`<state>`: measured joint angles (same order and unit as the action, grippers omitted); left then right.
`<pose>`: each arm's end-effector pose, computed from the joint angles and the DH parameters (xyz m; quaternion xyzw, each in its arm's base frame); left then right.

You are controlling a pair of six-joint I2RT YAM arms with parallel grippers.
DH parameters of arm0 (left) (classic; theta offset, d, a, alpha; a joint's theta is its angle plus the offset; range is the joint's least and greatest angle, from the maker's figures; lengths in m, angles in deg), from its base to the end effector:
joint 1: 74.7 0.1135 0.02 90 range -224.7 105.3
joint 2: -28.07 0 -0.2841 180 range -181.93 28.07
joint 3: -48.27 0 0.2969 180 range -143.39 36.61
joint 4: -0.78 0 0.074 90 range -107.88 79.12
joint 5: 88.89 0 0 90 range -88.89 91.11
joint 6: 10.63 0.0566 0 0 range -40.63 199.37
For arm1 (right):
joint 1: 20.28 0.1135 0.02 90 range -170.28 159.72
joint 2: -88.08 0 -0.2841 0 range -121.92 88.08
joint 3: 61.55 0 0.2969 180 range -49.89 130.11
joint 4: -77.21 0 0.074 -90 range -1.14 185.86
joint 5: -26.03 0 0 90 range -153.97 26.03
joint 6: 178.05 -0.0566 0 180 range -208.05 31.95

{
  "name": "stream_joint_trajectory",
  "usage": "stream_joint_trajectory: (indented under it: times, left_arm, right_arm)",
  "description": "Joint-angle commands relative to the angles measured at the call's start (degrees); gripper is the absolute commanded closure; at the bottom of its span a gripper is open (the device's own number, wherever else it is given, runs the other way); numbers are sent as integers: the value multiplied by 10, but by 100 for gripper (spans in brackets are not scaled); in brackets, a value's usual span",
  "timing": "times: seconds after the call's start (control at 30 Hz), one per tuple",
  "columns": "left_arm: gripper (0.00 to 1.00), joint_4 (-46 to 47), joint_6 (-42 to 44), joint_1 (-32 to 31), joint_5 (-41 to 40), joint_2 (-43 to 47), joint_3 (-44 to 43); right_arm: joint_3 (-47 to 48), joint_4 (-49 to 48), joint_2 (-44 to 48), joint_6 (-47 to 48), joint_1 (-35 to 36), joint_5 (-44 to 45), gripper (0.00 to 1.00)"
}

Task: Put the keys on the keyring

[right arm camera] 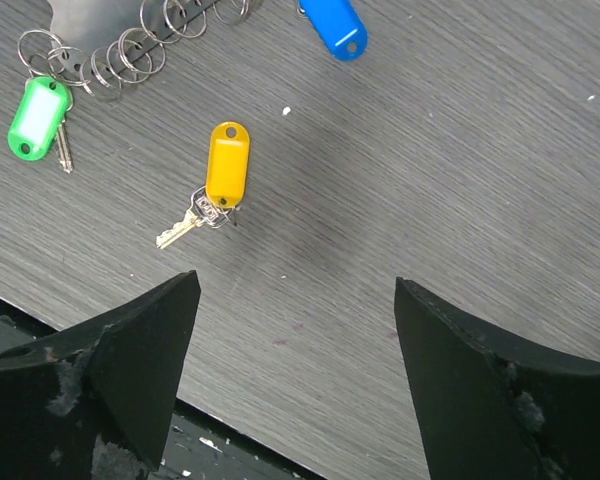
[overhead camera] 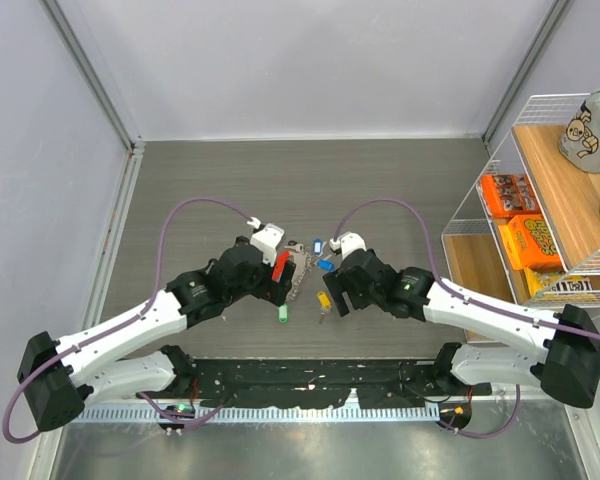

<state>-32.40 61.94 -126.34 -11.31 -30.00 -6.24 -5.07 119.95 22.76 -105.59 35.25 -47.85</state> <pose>0.1769 -0.2039 0.2588 0.2150 0.8636 -0.1730 0.4219 0.1683 0.2174 0.2254 -0.2607 0.8991 0.0876 0.3406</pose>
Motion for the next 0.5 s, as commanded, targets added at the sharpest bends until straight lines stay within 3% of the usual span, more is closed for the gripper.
stream_joint_trajectory:
  times: [0.0, 0.17, 0.47]
  left_arm:
    - [1, 46, -12, -1, 4, 1, 5]
    - [4, 46, -30, -1, -12, -37, -9]
    - [12, 31, -71, -1, -12, -100, -43]
  right_arm:
    - [1, -65, -3, -14, 3, -10, 18]
    - [4, -70, -13, -21, 4, -14, 20]
    - [-13, -93, 18, -13, 4, 4, 13]
